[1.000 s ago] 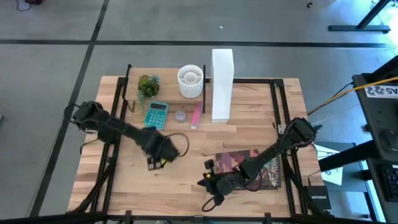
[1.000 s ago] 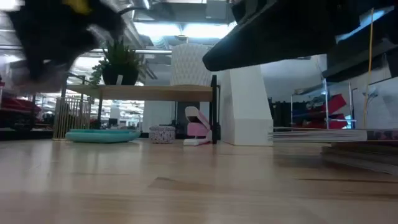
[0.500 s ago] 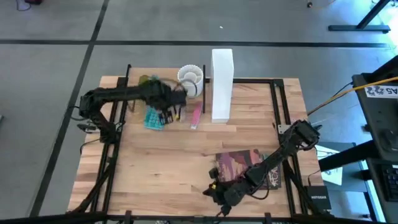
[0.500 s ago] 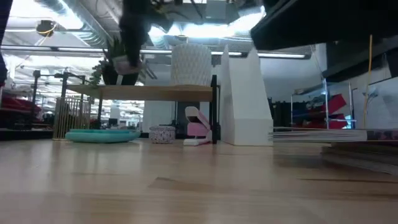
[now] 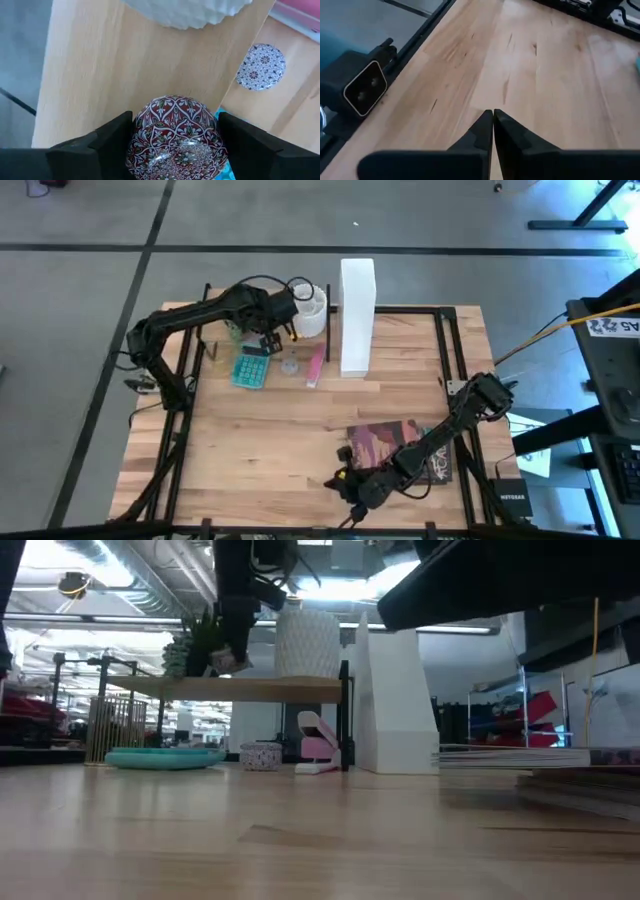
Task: Stock shelves
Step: Put the red scented candle on the shelf
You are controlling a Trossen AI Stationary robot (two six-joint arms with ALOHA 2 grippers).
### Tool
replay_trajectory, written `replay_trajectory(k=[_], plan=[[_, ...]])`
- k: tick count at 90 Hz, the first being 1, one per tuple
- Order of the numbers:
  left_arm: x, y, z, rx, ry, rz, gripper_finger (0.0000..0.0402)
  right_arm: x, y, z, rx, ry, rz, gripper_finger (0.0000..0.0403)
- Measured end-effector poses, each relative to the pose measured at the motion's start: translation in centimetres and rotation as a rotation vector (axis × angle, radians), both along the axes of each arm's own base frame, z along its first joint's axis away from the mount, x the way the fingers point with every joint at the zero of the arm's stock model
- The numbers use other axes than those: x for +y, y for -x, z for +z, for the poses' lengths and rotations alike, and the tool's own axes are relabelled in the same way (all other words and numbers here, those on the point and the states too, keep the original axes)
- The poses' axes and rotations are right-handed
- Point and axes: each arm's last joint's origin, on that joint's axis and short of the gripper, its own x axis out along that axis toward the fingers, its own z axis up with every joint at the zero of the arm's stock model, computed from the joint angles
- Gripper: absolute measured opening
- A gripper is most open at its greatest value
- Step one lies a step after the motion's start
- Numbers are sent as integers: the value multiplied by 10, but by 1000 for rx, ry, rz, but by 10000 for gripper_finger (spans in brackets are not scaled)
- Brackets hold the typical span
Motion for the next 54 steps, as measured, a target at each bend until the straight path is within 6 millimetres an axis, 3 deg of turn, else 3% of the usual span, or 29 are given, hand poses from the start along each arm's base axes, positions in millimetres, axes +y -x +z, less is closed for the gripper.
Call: replay_trajectory(k=[54], plan=[[8, -12, -5, -40, -89, -54, 234, 1, 0, 0, 9, -85, -52, 0]])
